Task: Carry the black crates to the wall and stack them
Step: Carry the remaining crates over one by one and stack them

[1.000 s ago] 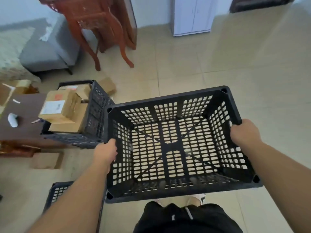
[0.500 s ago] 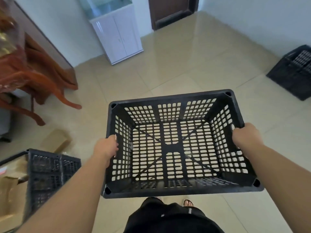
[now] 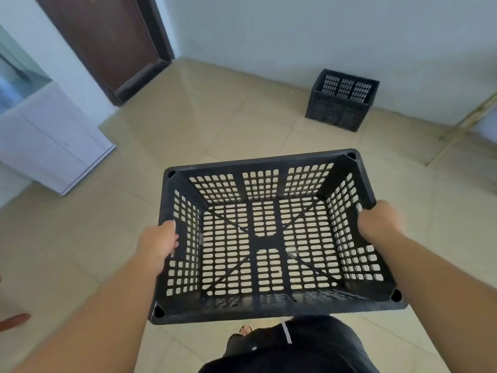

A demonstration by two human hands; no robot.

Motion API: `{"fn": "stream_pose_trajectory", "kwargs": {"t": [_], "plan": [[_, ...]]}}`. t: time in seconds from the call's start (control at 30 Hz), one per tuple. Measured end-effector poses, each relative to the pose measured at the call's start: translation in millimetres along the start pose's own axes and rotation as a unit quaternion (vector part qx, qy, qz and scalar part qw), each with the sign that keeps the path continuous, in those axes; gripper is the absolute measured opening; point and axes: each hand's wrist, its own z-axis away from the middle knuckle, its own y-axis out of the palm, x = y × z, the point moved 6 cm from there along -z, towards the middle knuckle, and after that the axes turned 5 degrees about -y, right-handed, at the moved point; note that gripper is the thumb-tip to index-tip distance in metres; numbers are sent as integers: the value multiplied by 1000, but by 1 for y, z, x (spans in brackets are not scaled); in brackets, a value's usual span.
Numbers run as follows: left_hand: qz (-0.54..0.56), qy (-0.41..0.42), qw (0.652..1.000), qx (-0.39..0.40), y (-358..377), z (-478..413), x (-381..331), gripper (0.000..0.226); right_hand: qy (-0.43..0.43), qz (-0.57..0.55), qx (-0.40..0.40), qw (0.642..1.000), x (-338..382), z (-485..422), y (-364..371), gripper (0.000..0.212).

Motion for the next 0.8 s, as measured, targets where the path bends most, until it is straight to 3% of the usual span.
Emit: {"fn": "stream_pose_trajectory", "kwargs": {"t": [0.47, 0.8], "plan": [[-97, 84, 989, 72, 210, -29, -230, 45, 138, -75, -53, 986, -41, -167, -82, 33], [-110, 98, 985, 88, 330, -43, -359, 44, 128, -71, -64, 987, -13, -313, -149, 34]]}}
